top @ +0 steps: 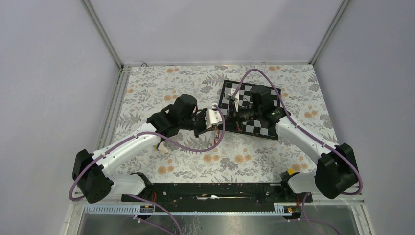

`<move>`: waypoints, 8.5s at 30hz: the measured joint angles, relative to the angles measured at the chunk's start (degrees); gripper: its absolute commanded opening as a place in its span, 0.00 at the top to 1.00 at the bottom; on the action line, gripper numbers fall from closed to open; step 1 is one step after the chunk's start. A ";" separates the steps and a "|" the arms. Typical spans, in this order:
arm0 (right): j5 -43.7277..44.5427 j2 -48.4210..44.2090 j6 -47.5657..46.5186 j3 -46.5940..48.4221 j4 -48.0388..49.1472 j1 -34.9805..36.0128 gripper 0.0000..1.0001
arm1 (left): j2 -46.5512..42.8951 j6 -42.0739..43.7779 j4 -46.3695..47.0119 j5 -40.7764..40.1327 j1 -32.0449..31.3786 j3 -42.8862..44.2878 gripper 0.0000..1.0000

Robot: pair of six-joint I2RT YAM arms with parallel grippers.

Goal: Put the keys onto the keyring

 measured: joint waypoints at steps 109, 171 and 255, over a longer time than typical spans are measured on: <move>0.74 0.31 -2.78 -0.04 -2.45 -0.46 1.00 | 0.39 0.44 0.02 0.24 -0.15 0.00 1.00; -0.96 0.02 -6.12 -0.04 -4.74 -1.18 1.00 | 0.39 0.44 0.04 0.63 -0.63 0.00 1.00; -2.86 -10.12 -9.86 -2.40 -5.97 -1.70 0.64 | 2.25 -11.02 6.71 23.19 5.90 1.84 1.00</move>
